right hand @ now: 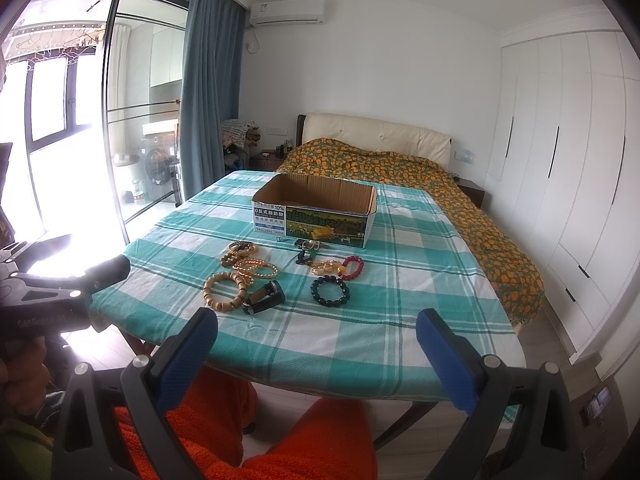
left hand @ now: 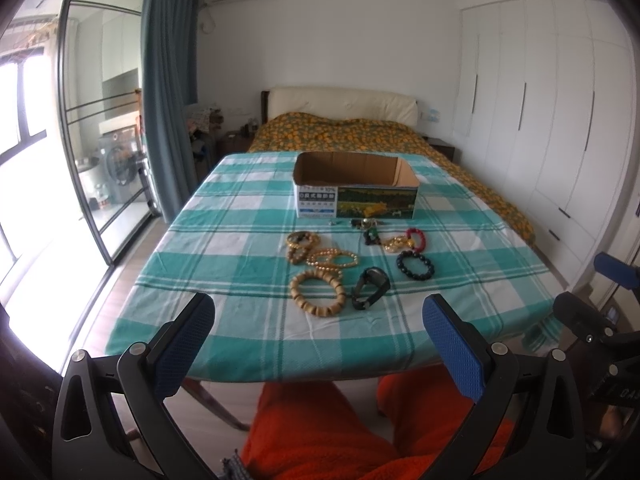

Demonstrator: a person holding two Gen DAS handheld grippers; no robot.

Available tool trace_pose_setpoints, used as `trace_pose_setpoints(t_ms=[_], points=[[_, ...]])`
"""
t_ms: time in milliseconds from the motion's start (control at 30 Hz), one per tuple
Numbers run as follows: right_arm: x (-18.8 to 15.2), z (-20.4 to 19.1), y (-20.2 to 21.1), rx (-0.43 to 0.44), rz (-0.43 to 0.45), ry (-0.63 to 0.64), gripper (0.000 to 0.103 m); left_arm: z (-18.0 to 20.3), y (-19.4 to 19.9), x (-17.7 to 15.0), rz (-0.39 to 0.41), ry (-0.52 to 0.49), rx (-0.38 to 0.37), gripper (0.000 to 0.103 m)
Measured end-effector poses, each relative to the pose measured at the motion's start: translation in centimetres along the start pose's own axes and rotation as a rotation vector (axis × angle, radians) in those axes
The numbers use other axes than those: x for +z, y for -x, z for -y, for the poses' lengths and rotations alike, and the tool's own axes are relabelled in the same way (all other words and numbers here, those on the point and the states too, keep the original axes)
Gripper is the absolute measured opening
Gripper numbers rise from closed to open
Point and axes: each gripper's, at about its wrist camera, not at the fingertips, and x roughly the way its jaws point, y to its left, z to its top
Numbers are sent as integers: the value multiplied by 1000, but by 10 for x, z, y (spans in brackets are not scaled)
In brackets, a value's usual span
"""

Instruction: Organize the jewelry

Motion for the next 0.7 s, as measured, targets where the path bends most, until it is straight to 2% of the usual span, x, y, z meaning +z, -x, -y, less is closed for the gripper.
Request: trace_pose_setpoints(t_ms=[700], points=[[1,-2,-1,1,-5,7,101,-1,-2,2,-20,-1,8,103]])
